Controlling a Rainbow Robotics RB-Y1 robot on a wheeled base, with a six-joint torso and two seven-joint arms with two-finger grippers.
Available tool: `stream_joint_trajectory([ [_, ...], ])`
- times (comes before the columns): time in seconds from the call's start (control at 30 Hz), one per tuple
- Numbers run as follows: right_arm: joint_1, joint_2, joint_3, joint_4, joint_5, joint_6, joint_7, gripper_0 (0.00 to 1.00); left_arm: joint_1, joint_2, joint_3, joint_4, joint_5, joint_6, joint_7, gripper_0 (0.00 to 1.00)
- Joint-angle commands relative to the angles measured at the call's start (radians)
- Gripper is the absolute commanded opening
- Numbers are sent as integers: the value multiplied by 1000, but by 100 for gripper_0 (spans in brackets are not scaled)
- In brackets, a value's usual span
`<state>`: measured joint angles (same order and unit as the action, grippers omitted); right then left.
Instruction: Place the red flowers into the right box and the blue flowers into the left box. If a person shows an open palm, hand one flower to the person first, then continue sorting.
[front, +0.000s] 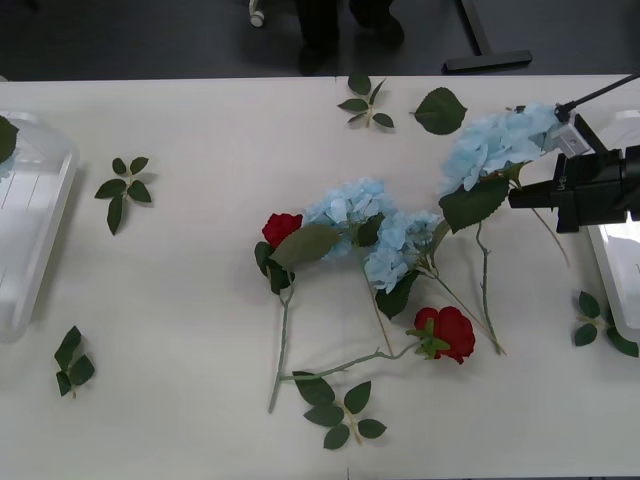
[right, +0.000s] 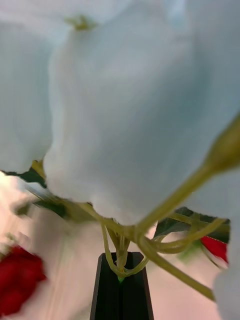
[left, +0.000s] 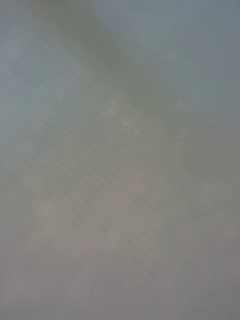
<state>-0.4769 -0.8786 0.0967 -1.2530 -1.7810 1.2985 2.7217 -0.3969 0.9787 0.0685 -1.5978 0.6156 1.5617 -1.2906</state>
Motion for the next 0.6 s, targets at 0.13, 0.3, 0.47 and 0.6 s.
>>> stream_joint_trajectory([
  [0.13,-89,60,103,-20,-333,99,-16,0,-39,83,31,191,-43,-172,-147,0],
  [0.3,-131,145,123,-102,-393,19,-16,0,-39,86,30,269,-99,-243,-257,0],
  [0.47,-170,242,155,-171,-394,-79,-16,0,-39,86,30,325,-102,-302,-342,30],
  [0.6,-197,297,195,-212,-394,-180,-16,0,-39,86,30,328,-88,-310,-361,76],
])
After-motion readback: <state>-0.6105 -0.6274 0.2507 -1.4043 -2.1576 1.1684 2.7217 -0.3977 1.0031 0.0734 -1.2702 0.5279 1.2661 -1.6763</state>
